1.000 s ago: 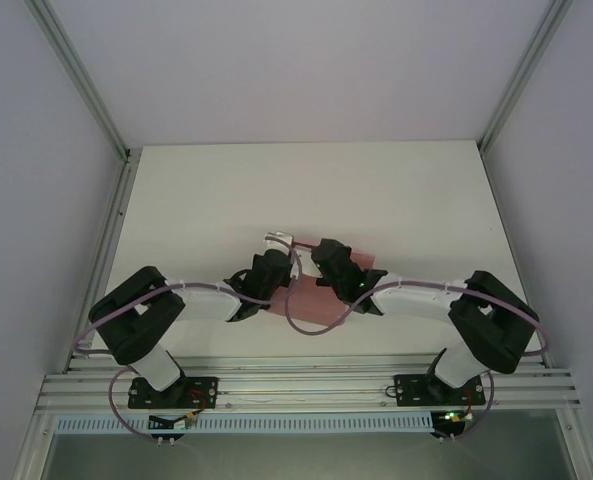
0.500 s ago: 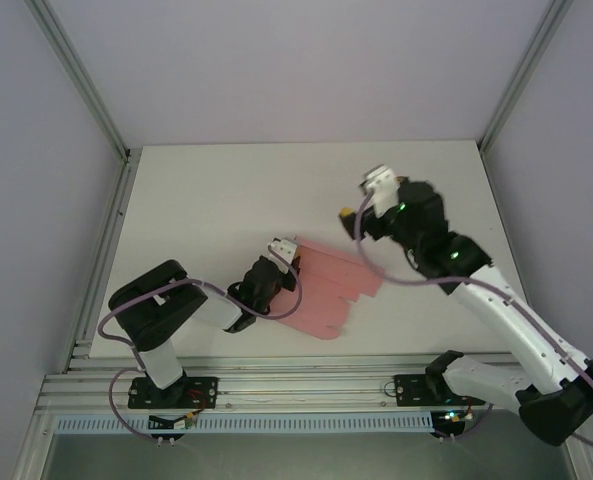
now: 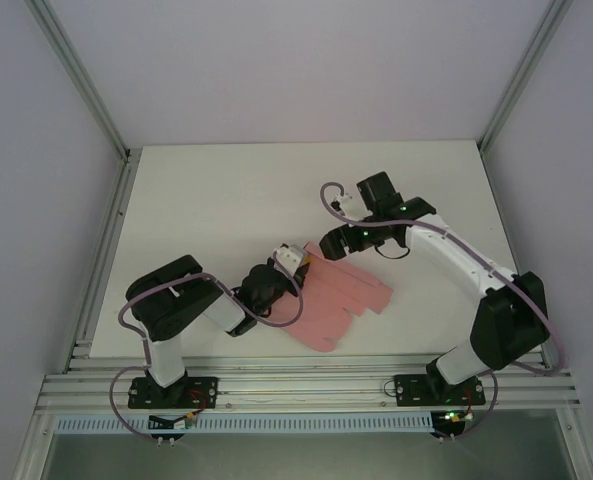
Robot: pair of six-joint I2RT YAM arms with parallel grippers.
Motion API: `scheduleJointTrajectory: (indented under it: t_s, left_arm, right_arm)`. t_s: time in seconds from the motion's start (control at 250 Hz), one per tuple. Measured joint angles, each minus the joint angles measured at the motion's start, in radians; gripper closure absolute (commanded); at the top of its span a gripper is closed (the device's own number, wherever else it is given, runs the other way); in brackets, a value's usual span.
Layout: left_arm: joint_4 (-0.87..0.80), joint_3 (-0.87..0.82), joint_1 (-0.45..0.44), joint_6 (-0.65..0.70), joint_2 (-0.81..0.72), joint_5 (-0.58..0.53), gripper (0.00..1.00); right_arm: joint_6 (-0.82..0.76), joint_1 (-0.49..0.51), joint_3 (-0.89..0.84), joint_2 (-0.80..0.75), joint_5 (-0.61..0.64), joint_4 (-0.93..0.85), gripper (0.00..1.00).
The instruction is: Assemble paper box
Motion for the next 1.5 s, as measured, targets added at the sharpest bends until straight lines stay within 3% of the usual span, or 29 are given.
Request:
scheduleJointTrajectory:
  t_s: [0.427, 0.495, 0.671, 0.775, 0.879, 1.002, 1.078, 1.338, 1.497]
  left_arm:
    - [0.009, 0.023, 0.001, 0.008, 0.069, -0.004, 1.0]
    - [0.01, 0.023, 0.001, 0.005, 0.076, -0.01, 0.9]
    - [0.006, 0.02, 0.001, 0.004, 0.076, -0.037, 0.88]
    - [-0.001, 0.018, 0.001, 0.004, 0.076, -0.052, 0.78]
    - [0.015, 0.009, 0.001, 0.0, 0.075, -0.061, 0.75]
    - [0.021, 0.0, 0.001, 0.0, 0.069, -0.077, 0.77]
    - [0.015, -0.01, 0.001, -0.004, 0.055, -0.093, 1.0]
    - [-0.023, -0.001, -0.01, -0.016, 0.042, -0.165, 1.0]
    - [-0.091, 0.049, -0.021, -0.024, 0.039, -0.236, 1.0]
  right_arm:
    - [-0.004, 0.011, 0.072, 0.214, -0.032, 0.02, 0.23]
    - [-0.005, 0.021, 0.072, 0.221, -0.029, 0.027, 0.24]
    - [-0.006, 0.054, 0.072, 0.221, 0.008, 0.054, 0.3]
    - [0.004, 0.074, 0.06, 0.222, 0.018, 0.079, 0.33]
    - [0.011, 0.087, 0.05, 0.222, 0.022, 0.101, 0.36]
    - [0.024, 0.1, 0.05, 0.222, 0.031, 0.106, 0.38]
    - [0.029, 0.108, 0.049, 0.222, 0.032, 0.106, 0.39]
    - [0.052, 0.113, 0.044, 0.22, 0.043, 0.125, 0.38]
    - [0.087, 0.106, 0.026, 0.185, 0.118, 0.15, 0.29]
